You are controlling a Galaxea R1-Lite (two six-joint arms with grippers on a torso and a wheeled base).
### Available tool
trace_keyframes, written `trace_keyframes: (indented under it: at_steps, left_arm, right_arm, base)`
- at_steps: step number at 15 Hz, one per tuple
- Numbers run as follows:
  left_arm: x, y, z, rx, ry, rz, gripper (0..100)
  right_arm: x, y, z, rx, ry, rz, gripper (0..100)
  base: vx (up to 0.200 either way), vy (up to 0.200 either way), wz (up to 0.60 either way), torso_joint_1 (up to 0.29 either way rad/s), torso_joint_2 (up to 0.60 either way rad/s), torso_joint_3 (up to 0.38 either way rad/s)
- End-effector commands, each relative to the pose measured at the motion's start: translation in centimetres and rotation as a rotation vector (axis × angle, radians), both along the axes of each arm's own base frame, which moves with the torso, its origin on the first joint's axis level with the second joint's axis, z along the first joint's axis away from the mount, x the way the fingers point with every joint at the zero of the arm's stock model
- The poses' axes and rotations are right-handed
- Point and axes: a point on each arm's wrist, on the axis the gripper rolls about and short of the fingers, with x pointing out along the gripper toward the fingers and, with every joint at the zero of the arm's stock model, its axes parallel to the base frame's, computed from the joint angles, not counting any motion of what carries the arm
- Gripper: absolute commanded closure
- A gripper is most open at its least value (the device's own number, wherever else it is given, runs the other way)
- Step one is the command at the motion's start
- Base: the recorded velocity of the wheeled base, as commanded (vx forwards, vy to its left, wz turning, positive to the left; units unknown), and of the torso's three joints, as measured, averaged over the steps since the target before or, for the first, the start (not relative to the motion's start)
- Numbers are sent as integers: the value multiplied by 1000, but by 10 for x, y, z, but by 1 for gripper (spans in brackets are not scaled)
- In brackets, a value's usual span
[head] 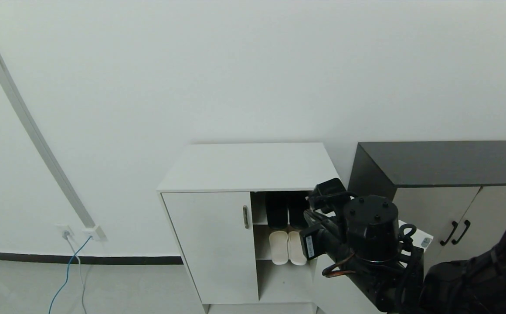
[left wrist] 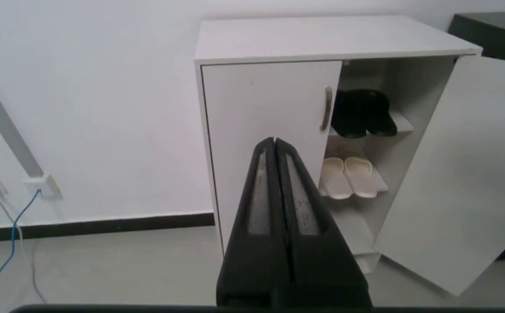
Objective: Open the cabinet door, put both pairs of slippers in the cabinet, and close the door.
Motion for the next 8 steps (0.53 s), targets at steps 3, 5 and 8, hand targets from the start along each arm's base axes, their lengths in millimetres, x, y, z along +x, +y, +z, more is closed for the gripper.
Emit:
trace_keyframes:
  at_steps: [3, 5, 8]
  left_arm:
    - [0, 0, 0, 0, 1, 0, 100]
    - [0, 0, 0, 0, 2, 0, 100]
    - [0, 0, 0, 0, 1, 0, 100]
  right_arm:
    - [2, 0, -2, -4, 3, -4, 100]
    - [7, -4, -6, -10, 11, -20, 100]
    - [13, -6, -12, -24, 22, -38, 100]
  base:
    - [0, 0, 0, 167, -372, -194]
    - [0, 0, 0, 173, -356, -205]
    - [0, 0, 0, 170, -359, -190]
